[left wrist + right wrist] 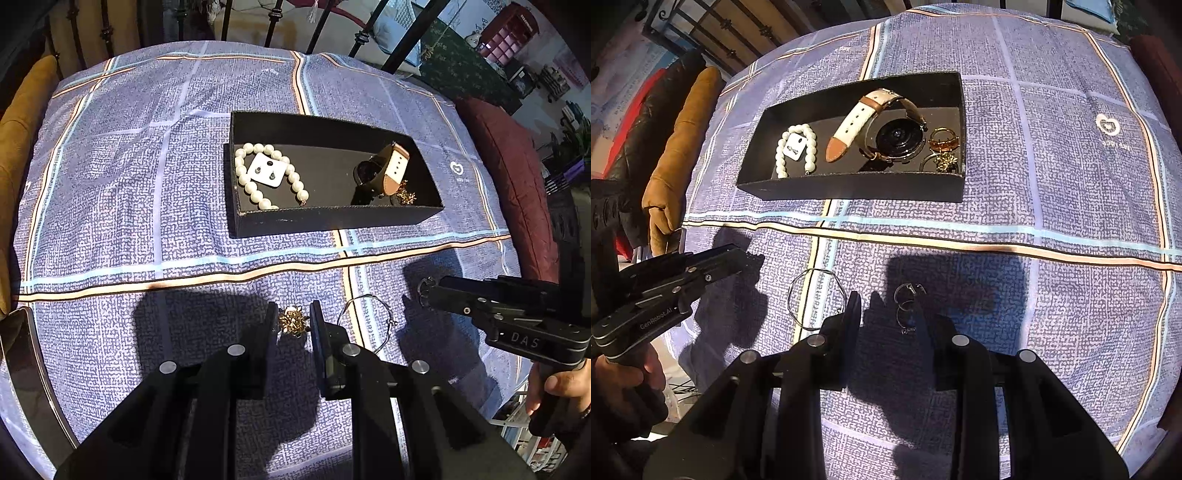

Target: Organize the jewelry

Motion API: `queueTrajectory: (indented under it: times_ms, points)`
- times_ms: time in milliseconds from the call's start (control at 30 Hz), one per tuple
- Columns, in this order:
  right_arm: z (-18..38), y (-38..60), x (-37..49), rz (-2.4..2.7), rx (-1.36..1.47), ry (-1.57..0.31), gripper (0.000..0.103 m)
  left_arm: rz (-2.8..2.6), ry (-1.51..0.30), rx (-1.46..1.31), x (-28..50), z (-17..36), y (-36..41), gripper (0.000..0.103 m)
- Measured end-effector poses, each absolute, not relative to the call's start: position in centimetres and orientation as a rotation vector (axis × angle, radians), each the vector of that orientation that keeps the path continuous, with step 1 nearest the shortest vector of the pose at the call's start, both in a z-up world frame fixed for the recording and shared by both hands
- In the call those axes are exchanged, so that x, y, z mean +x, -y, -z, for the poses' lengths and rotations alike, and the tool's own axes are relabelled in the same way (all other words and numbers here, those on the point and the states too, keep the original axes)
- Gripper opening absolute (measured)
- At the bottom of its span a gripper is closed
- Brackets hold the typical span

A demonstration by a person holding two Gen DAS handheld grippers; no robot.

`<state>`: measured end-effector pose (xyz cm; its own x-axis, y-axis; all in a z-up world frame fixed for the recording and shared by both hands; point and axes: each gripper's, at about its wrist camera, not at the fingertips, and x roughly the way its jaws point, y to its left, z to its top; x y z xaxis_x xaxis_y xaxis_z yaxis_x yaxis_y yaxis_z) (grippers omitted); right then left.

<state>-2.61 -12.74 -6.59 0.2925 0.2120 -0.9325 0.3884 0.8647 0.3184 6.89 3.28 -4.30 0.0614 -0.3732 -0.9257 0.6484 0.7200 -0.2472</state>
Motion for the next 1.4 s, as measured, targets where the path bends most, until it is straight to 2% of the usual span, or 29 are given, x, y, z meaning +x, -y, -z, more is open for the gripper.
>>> queueTrajectory:
  times_ms: [267,467,500,533,700,900,967,1033,1067,1100,1200,1233,1267,1400]
  points:
    - [6.5,12.9,-2.4,0.112,0.562,-1.273,0.031,0.788,-1.297,0.257,7.3,3.5,-4.3,0.017]
    - [8.0,13.1,-1.5,0.140,0.541,-1.334,0.031,0.788,-1.314,0.267,6.7,4.4,-3.5,0.017]
    - [8.1,13.2,-1.4,0.136,0.544,-1.335,0.017,0.787,-1.316,0.267,6.7,4.4,-3.4,0.017]
    - [8.0,13.2,-1.3,0.127,0.555,-1.335,0.010,0.785,-1.318,0.268,6.7,4.4,-3.4,0.017]
    - [7.4,13.5,-1.8,0.154,0.537,-1.328,0.004,0.789,-1.320,0.261,6.8,4.4,-3.3,0.017]
    - [5.2,15.0,-3.1,0.178,0.568,-1.253,0.004,0.791,-1.316,0.251,6.9,4.2,-3.4,0.017]
    - [5.6,15.2,-2.9,0.163,0.570,-1.290,0.006,0.791,-1.315,0.255,6.9,4.2,-3.4,0.017]
    - [6.5,15.0,-2.5,0.161,0.535,-1.336,0.019,0.793,-1.318,0.257,6.8,4.2,-3.3,0.017]
    - [6.9,14.8,-2.3,0.167,0.511,-1.350,0.034,0.792,-1.316,0.260,6.6,4.2,-3.3,0.017]
    - [7.3,14.6,-2.1,0.169,0.502,-1.359,0.042,0.794,-1.319,0.262,6.5,4.2,-3.3,0.017]
    - [8.2,14.1,-1.3,0.158,0.487,-1.371,0.041,0.792,-1.321,0.265,6.4,4.2,-3.4,0.017]
    - [8.4,13.9,-1.1,0.159,0.470,-1.376,0.034,0.790,-1.321,0.266,6.4,4.2,-3.4,0.017]
    - [8.5,13.7,-0.9,0.161,0.442,-1.376,0.020,0.791,-1.323,0.264,6.4,4.2,-3.4,0.017]
    - [8.0,13.6,-1.1,0.155,0.444,-1.361,0.020,0.792,-1.321,0.263,6.2,4.0,-3.6,0.017]
